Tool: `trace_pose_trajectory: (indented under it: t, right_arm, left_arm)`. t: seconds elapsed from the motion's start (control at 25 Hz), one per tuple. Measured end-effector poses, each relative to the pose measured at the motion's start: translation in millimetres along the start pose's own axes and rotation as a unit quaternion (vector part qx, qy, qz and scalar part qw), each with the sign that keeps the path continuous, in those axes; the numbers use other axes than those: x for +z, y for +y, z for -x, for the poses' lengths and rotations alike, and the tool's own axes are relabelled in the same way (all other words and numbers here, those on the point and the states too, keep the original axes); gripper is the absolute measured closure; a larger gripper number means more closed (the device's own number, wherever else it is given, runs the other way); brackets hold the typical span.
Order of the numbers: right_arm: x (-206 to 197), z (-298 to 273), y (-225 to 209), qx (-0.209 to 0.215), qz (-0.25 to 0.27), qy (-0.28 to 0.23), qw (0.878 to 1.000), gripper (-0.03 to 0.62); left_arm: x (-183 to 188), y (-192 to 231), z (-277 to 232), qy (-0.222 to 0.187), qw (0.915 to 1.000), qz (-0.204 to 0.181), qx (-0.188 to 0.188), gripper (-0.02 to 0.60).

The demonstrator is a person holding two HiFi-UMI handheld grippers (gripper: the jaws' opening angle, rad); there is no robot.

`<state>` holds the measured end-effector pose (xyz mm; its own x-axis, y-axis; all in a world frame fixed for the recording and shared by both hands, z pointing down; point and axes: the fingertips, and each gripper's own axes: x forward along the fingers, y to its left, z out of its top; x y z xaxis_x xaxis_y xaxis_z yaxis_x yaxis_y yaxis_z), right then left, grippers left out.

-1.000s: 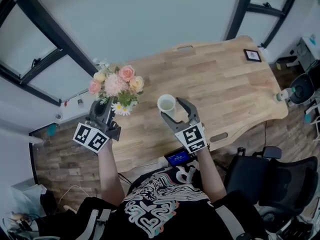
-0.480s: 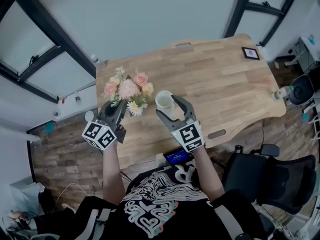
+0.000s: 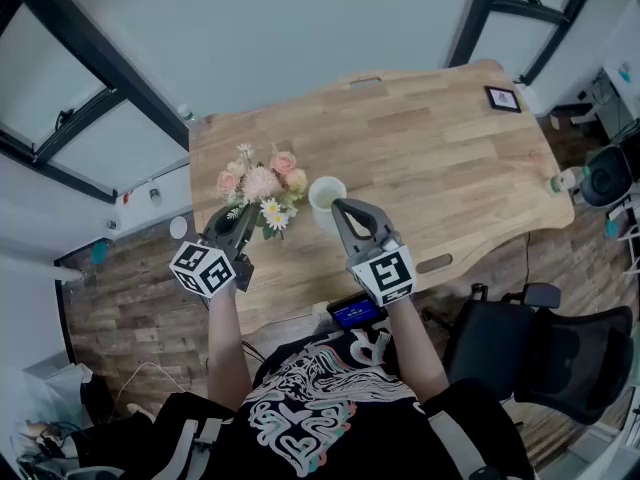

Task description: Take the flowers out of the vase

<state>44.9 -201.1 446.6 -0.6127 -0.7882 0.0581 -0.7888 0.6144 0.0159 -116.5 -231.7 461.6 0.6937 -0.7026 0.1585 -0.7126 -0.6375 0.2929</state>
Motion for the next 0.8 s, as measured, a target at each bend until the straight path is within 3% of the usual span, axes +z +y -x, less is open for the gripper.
trace_pose_trajectory:
  t: [0.24, 0.44, 0.8]
  right_arm:
    - [-7.0, -2.2, 6.6, 0.02, -0.029, -0.008, 0.999, 0.588]
    - [-17.3, -6.1, -3.8, -0.011, -0.005, 0.009, 1.0, 0.588]
    - [-33.9, -7.2, -15.8, -0.041, -0.001, 0.034, 0.999, 0.588]
  left_arm:
    - [-44.7, 14.3, -8.3, 0.043, 0.9977, 0.052, 0.011, 0.537]
    - [-75.8, 23.6, -21.4, 0.083, 0.9947, 0.058, 0.019, 0.537]
    - [-123.2, 45.4, -41.1, 0.115, 0.9857, 0.118, 0.036, 0.537]
